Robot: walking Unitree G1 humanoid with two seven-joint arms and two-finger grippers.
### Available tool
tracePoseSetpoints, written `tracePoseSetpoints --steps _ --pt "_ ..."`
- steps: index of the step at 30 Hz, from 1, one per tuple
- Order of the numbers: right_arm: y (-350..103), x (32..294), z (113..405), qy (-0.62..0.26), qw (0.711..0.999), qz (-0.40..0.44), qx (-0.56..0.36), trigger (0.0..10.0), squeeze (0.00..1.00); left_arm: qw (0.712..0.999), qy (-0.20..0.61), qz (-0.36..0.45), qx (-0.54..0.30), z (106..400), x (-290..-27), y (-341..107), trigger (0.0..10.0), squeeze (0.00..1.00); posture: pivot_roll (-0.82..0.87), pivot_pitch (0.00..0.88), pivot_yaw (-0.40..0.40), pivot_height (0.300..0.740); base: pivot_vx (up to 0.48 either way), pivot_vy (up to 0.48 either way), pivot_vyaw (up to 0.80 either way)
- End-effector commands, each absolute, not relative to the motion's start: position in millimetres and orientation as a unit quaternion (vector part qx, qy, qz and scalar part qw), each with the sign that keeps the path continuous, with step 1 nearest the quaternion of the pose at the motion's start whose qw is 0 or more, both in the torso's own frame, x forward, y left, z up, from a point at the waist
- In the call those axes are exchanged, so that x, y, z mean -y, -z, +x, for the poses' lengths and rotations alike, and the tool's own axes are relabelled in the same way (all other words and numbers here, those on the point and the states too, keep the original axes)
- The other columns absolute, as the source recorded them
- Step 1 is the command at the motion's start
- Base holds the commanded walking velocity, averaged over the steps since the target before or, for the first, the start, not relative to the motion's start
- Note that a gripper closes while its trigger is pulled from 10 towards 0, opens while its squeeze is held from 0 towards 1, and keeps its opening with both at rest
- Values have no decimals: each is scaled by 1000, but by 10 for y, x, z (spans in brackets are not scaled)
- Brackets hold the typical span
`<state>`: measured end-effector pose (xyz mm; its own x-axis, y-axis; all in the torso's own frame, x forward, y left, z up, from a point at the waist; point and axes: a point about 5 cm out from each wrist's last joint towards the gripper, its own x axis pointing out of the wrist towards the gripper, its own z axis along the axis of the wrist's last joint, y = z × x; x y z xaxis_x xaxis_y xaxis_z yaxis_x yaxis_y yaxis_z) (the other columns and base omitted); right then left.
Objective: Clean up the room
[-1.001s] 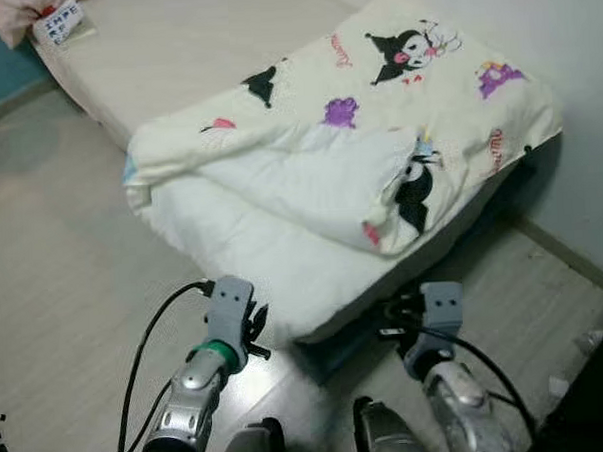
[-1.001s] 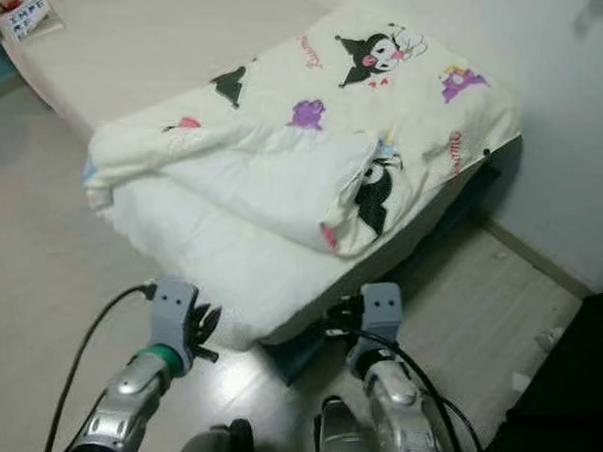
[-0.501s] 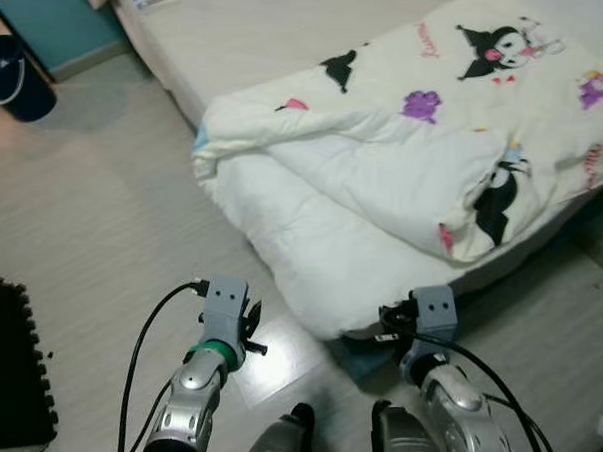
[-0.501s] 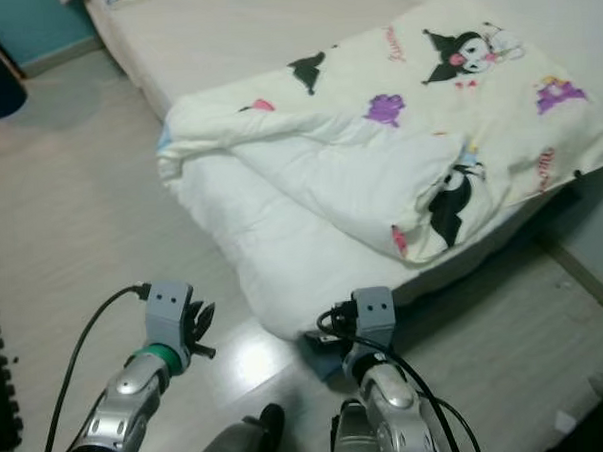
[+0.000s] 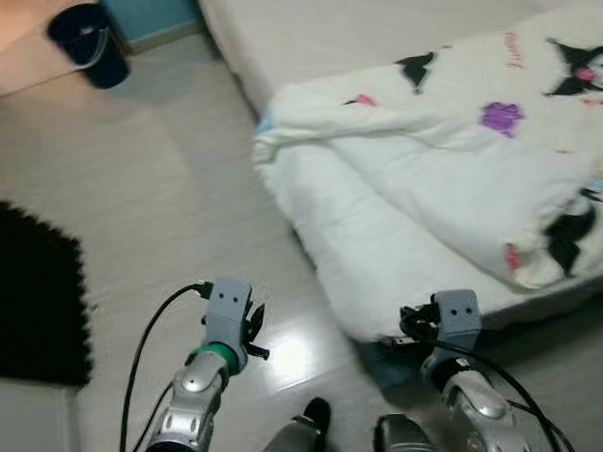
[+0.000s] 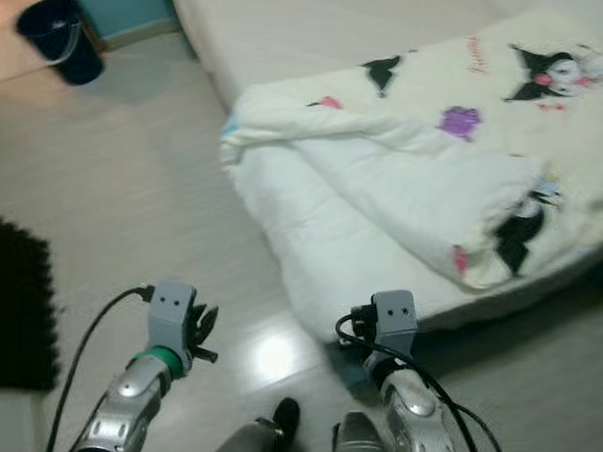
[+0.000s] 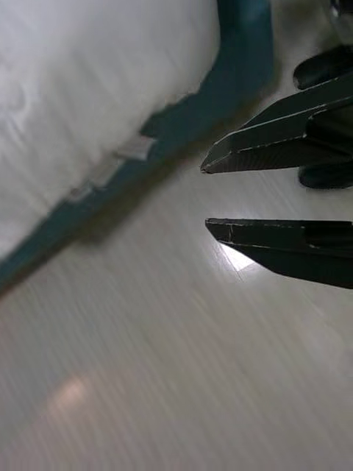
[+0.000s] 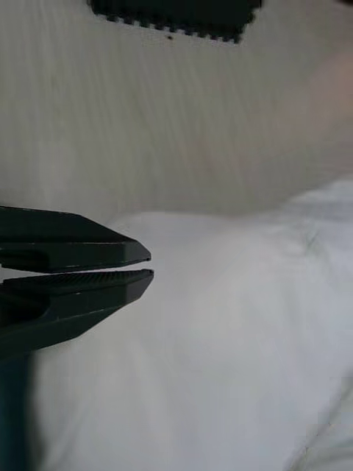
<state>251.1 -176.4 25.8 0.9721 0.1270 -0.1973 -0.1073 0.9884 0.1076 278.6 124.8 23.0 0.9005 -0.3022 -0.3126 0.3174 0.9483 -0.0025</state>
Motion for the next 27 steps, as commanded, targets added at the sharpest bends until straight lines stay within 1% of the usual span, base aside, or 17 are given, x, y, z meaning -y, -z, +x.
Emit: tracePoseSetpoints --steps 1,7,14,20,26,27 --pt "-231 1800 2451 -47 992 56 -103 10000 0 973 157 24 -167 2732 -1281 -180 10000 0 -10 159 137 740 0 0 800" --pt "-261 1868 2444 -38 993 60 -98 10000 0 975 145 18 -165 2761 -1280 -219 10000 0 -3 167 131 740 0 0 800" --pt "-284 1922 2441 -32 993 61 -96 10000 0 975 155 27 -159 2752 -1261 -231 10000 0 -5 169 130 740 0 0 800" --pt "-286 1946 2439 -26 992 72 -100 10000 0 975 157 13 -157 2757 -1234 -242 10000 0 -8 173 127 740 0 0 0" --pt "-283 1960 2440 -19 992 70 -105 10000 0 972 172 25 -157 2765 -1196 -252 10000 0 -9 177 128 740 0 0 0" --pt "-278 1966 2436 -13 992 69 -108 10000 0 971 176 30 -156 2768 -1188 -256 10000 0 -9 177 128 740 0 -311 0"
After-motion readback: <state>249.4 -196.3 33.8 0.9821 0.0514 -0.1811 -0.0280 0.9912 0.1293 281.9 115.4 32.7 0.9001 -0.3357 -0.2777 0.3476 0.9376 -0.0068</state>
